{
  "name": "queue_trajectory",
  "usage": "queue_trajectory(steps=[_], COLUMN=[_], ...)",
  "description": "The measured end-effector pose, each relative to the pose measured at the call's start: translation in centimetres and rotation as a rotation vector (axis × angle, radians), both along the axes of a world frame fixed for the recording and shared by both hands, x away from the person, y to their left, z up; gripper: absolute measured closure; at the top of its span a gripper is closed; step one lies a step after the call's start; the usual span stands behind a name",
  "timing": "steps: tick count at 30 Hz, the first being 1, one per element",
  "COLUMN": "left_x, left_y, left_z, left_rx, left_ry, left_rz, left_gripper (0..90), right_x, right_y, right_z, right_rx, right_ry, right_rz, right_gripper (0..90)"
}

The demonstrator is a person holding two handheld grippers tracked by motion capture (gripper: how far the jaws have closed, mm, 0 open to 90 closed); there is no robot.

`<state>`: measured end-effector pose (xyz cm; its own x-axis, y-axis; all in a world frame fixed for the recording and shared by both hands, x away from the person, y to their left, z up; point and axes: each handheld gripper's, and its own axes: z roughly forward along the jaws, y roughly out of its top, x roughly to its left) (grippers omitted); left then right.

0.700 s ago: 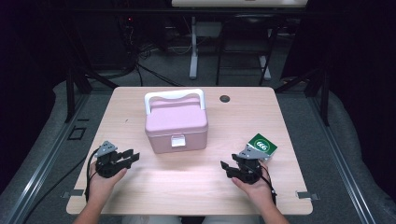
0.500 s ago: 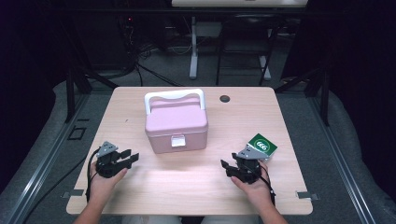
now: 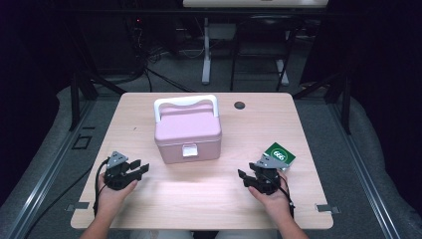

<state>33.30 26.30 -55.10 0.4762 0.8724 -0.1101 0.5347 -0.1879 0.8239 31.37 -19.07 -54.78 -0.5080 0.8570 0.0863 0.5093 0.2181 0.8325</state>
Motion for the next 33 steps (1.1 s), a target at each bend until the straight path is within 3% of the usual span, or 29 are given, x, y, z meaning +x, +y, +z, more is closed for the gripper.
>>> queue_trajectory(steps=[5, 11, 17, 23, 33], left_x=[0.1, 0.3, 0.9, 2.4, 3.8], left_y=[0.1, 0.4, 0.4, -0.2, -0.5], left_z=[0.1, 0.8, 1.8, 2.8, 3.5], left_rx=[0.019, -0.006, -0.034, -0.025, -0.027], left_ry=[0.010, 0.019, 0.027, 0.022, 0.013], left_rz=[0.012, 0.021, 0.033, 0.033, 0.033], left_gripper=[59.6, 66.0, 67.8, 72.2, 75.9], right_x=[0.1, 0.3, 1.1, 2.7, 5.7], right_y=[-0.2, -0.2, -0.3, 0.3, 1.5], right_z=[0.1, 0.7, 1.5, 2.1, 2.6], right_rx=[0.018, 0.012, 0.040, 0.035, 0.041], right_ry=[0.002, 0.001, 0.016, 0.019, 0.028], right_rz=[-0.007, -0.001, 0.005, 0.009, -0.006], right_gripper=[48.3, 57.2, 64.0, 70.4, 72.7])
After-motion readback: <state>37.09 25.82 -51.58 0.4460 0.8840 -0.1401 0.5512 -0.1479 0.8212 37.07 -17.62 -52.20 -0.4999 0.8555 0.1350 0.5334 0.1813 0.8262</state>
